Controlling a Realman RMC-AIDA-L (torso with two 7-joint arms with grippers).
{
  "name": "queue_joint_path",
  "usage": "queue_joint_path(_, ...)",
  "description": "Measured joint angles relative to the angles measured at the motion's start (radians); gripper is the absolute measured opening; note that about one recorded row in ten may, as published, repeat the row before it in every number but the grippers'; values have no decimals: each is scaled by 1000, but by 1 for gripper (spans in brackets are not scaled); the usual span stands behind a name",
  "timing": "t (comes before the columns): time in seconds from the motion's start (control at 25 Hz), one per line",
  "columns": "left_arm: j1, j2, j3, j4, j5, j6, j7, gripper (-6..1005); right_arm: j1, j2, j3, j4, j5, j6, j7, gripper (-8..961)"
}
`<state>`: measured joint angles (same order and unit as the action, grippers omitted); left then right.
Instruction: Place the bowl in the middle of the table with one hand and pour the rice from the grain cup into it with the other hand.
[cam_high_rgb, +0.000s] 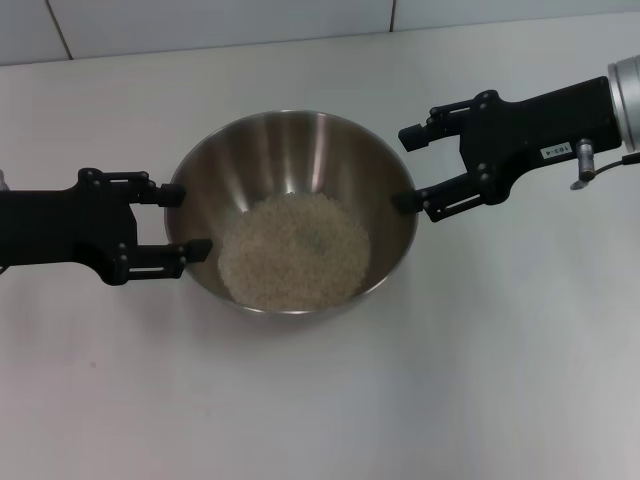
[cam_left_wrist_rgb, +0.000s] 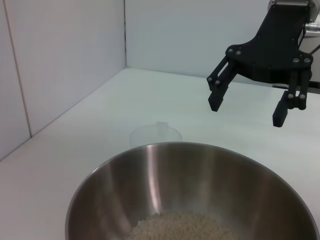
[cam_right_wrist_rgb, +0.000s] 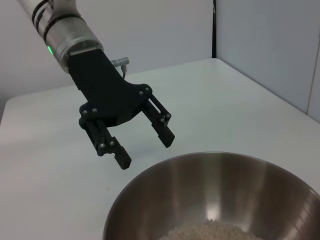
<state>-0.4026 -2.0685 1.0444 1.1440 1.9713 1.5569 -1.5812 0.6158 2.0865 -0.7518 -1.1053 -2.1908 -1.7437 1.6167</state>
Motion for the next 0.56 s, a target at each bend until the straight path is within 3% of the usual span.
queue_joint_path(0.56,-1,1,0,0,0,0,-2,701,-1,1,-14,1,3,20,1,820)
